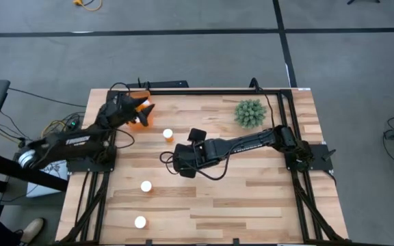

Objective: Pick and place pill bottles into a basket
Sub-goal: Adjust the orange container

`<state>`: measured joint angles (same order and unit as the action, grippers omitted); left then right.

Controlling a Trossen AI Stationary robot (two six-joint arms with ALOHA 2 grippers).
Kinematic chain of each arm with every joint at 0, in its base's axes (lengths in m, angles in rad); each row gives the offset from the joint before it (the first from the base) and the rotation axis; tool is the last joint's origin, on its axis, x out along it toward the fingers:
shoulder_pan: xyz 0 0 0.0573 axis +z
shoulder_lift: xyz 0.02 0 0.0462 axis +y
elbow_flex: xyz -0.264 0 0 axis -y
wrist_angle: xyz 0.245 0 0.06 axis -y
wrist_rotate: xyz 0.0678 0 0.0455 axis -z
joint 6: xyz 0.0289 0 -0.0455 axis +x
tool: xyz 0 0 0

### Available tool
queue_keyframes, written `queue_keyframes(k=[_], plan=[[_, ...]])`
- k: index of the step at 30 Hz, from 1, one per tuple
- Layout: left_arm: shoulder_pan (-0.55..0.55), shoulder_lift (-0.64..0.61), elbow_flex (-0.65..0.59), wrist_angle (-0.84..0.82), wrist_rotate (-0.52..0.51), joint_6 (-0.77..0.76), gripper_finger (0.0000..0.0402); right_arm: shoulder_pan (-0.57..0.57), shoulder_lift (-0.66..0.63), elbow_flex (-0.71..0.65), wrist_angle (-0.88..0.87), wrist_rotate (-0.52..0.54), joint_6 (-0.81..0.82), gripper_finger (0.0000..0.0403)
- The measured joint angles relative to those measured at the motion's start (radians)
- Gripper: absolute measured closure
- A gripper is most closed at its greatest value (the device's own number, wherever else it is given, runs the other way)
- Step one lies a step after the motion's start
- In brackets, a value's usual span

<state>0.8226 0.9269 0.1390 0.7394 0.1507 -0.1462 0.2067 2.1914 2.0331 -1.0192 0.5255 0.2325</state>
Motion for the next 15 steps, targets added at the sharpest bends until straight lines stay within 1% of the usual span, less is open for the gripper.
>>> queue_keyframes(k=[4, 8, 10, 15], plan=[[-0.047, -0.211, 0.000, -0.141, 0.087, -0.011, 0.0144, 0.000, 0.000, 0.000, -0.002, 0.000, -0.005, 0.0031], [-0.114, -0.440, 0.000, -0.331, 0.096, -0.013, 0.0147, -0.001, -0.002, -0.024, 0.003, 0.019, -0.005, 0.0031], [-0.148, -0.554, 0.000, -0.437, 0.075, -0.011, 0.0149, -0.002, -0.002, -0.056, 0.017, 0.023, 0.000, 0.0031], [-0.225, -0.800, 0.000, -0.668, -0.028, 0.003, 0.0150, -0.002, -0.001, -0.116, 0.091, 0.023, -0.003, 0.0031]])
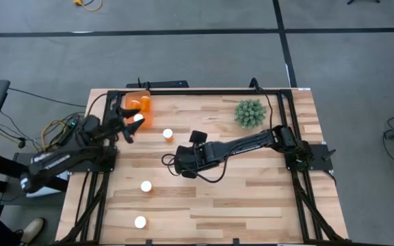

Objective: Pick and place pill bottles into a basket
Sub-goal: Adjust the orange container

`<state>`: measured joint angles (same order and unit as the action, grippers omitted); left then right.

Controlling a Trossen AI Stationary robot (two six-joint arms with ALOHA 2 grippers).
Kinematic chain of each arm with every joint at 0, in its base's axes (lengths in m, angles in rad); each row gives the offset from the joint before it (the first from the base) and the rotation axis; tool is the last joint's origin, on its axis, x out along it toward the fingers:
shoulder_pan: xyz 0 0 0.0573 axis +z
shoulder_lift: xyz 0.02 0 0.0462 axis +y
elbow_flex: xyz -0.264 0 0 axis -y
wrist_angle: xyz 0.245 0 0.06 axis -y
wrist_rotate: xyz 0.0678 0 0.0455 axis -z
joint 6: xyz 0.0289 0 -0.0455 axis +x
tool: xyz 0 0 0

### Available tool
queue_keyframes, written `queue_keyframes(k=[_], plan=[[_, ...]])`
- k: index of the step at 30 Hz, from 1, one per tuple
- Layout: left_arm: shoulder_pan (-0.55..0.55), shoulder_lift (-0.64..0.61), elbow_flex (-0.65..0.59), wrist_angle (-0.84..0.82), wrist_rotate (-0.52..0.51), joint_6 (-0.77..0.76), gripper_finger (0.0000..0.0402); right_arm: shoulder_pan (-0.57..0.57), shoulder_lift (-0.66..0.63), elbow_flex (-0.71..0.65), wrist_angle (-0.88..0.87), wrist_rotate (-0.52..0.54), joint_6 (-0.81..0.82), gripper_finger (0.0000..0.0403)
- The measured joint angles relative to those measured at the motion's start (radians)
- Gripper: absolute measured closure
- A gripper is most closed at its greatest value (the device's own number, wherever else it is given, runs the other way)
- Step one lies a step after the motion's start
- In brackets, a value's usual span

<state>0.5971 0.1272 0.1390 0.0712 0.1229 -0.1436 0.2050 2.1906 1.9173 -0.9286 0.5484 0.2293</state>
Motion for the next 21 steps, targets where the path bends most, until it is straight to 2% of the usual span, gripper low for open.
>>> queue_keyframes(k=[3, 7, 14, 21], plan=[[-0.035, -0.120, 0.000, -0.104, -0.019, 0.002, 0.0150, -0.002, 0.001, -0.025, 0.051, 0.000, -0.032, 0.0031], [-0.075, -0.121, 0.012, -0.195, -0.020, 0.015, 0.0150, -0.011, 0.000, -0.024, 0.059, -0.002, -0.046, 0.0031], [-0.183, -0.123, 0.009, -0.223, -0.002, 0.021, 0.0151, -0.018, 0.000, -0.024, 0.074, -0.008, -0.054, 0.0031], [-0.356, -0.125, 0.001, -0.233, -0.159, 0.041, 0.0151, -0.022, 0.000, -0.024, 0.077, -0.009, -0.055, 0.0031]])
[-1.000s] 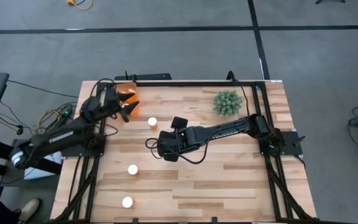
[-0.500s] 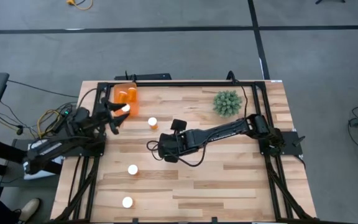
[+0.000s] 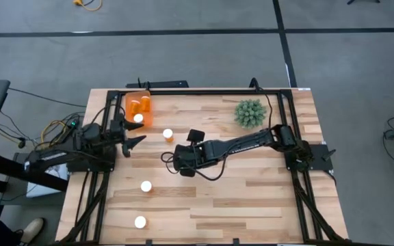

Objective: Pick and place pill bottles into a basket
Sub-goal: Adjust the orange container

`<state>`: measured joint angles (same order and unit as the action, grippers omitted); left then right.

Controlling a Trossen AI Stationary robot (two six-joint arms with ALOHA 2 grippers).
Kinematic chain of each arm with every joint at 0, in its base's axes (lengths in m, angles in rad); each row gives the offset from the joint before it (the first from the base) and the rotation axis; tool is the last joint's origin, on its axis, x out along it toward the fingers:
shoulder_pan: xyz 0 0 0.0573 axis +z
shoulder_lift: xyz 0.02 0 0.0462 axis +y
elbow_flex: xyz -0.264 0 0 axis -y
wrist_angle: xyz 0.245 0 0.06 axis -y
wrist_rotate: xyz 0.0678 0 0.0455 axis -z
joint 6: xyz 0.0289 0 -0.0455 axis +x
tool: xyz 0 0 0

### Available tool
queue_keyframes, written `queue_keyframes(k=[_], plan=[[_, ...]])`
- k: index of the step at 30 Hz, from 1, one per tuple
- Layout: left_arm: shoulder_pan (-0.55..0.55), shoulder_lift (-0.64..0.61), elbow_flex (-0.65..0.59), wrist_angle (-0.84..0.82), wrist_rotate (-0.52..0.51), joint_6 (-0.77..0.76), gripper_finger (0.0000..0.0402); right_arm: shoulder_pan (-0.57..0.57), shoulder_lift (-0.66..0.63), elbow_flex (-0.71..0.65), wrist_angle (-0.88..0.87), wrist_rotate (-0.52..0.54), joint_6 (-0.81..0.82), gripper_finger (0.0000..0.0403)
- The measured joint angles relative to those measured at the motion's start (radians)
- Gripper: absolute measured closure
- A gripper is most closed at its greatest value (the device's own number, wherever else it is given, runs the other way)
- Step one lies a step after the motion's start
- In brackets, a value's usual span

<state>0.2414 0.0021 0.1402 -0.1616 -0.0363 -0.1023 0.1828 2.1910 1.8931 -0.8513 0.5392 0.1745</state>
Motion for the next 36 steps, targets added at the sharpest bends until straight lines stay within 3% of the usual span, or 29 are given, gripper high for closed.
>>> queue_keyframes(k=[7, 14, 16, 24, 36], plan=[[-0.183, 0.000, -0.022, 0.060, -0.158, 0.082, 0.0151, -0.009, 0.000, 0.000, 0.001, -0.004, -0.026, 0.0031], [-0.274, 0.002, -0.128, 0.238, -0.206, 0.139, 0.0151, -0.011, 0.000, 0.000, 0.003, -0.018, -0.026, 0.0031], [-0.284, 0.002, -0.126, 0.236, -0.201, 0.151, 0.0151, -0.011, 0.000, 0.000, 0.003, -0.018, -0.026, 0.0031], [-0.310, 0.002, -0.129, 0.225, -0.024, 0.179, 0.0151, -0.041, 0.000, 0.000, 0.051, -0.027, -0.161, 0.0031], [-0.333, 0.002, -0.130, 0.207, -0.021, 0.123, 0.0151, -0.169, 0.000, 0.000, 0.270, -0.327, -0.408, 0.0031]])
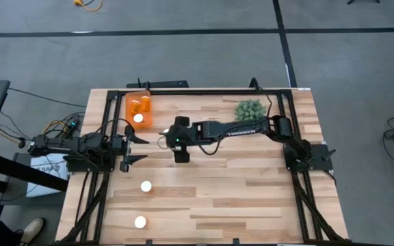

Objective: Pick and place pill bottles into a basket
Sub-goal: Adjust the orange container

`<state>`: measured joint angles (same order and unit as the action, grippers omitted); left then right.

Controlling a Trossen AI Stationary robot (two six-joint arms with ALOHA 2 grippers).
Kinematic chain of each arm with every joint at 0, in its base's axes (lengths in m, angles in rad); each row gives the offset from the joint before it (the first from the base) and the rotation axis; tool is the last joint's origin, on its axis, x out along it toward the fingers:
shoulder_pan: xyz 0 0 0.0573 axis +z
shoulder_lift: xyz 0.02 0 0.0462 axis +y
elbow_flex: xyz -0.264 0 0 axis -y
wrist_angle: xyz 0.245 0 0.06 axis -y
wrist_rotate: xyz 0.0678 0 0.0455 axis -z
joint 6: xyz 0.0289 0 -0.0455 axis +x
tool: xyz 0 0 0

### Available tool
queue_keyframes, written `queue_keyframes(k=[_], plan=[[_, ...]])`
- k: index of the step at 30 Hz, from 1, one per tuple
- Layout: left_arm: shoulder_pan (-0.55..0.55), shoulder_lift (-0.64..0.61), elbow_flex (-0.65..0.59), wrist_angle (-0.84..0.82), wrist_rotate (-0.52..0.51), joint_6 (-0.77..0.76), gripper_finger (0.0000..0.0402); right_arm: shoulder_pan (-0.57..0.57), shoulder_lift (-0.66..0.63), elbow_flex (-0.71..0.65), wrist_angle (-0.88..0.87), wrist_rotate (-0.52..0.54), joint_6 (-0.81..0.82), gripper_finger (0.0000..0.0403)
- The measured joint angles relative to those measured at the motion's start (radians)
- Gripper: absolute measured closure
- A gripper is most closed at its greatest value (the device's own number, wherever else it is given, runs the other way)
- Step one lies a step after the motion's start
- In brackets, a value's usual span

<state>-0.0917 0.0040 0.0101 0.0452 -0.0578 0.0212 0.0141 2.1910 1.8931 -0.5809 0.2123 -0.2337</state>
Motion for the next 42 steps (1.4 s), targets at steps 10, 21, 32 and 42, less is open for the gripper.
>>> queue_keyframes(k=[10, 21, 32, 42], plan=[[0.000, 0.018, 0.030, -0.080, -0.099, -0.054, 0.0151, -0.017, 0.000, 0.000, 0.041, -0.031, -0.001, 0.0031], [0.001, 0.101, 0.178, -0.454, -0.459, -0.246, 0.0163, 0.008, 0.000, 0.000, 0.027, 0.028, 0.027, 0.0031], [0.003, 0.309, 0.205, -0.499, -0.579, -0.355, 0.0214, 0.084, 0.000, 0.000, -0.048, -0.064, 0.121, 0.0031], [0.094, 0.423, 0.205, -0.498, -0.556, -0.353, 0.0214, 0.114, 0.000, 0.000, -0.195, 0.032, 0.179, 0.0031]])
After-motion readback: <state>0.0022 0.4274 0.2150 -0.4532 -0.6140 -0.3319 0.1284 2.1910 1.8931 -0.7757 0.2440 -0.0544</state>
